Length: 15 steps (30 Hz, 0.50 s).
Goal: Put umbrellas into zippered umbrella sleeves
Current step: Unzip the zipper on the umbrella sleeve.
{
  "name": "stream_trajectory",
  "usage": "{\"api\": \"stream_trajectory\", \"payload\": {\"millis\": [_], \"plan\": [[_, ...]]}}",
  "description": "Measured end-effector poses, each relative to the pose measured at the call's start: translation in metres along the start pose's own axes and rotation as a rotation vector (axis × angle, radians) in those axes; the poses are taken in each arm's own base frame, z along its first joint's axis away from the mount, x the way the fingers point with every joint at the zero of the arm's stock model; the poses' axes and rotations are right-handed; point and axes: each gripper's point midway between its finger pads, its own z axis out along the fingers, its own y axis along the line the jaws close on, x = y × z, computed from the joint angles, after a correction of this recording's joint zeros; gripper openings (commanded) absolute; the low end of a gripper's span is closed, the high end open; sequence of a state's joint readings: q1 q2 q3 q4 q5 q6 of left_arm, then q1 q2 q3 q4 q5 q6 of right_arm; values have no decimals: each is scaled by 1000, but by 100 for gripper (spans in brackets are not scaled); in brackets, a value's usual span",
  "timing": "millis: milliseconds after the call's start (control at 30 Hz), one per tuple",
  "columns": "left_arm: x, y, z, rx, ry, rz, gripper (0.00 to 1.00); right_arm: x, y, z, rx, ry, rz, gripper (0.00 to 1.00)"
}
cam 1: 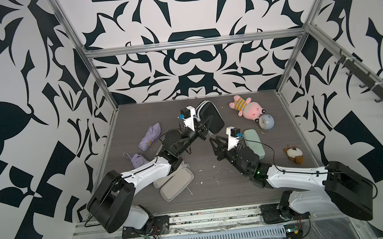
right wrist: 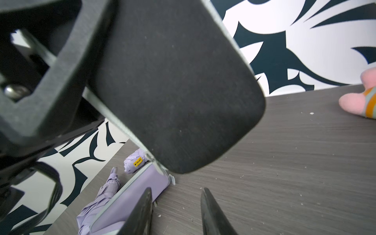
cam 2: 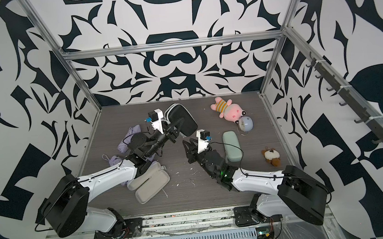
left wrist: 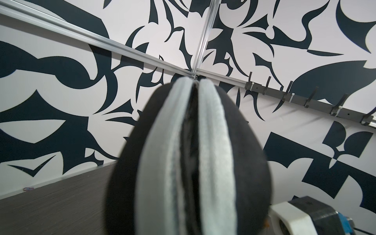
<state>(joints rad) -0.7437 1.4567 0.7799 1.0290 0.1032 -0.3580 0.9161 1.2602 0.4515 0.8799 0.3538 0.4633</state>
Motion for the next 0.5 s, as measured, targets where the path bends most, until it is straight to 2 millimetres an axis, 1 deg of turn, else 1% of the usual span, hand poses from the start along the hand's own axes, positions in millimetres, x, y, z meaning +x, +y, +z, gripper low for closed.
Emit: {"api": "stream_trajectory", "payload": {"millis": [200, 500], "plan": [[9, 0, 2, -6, 14, -6, 3, -3, 1, 4, 0, -24, 5, 35], [5, -3, 4, -8, -13, -7, 3, -4, 5, 12, -1, -27, 16, 27]]}}
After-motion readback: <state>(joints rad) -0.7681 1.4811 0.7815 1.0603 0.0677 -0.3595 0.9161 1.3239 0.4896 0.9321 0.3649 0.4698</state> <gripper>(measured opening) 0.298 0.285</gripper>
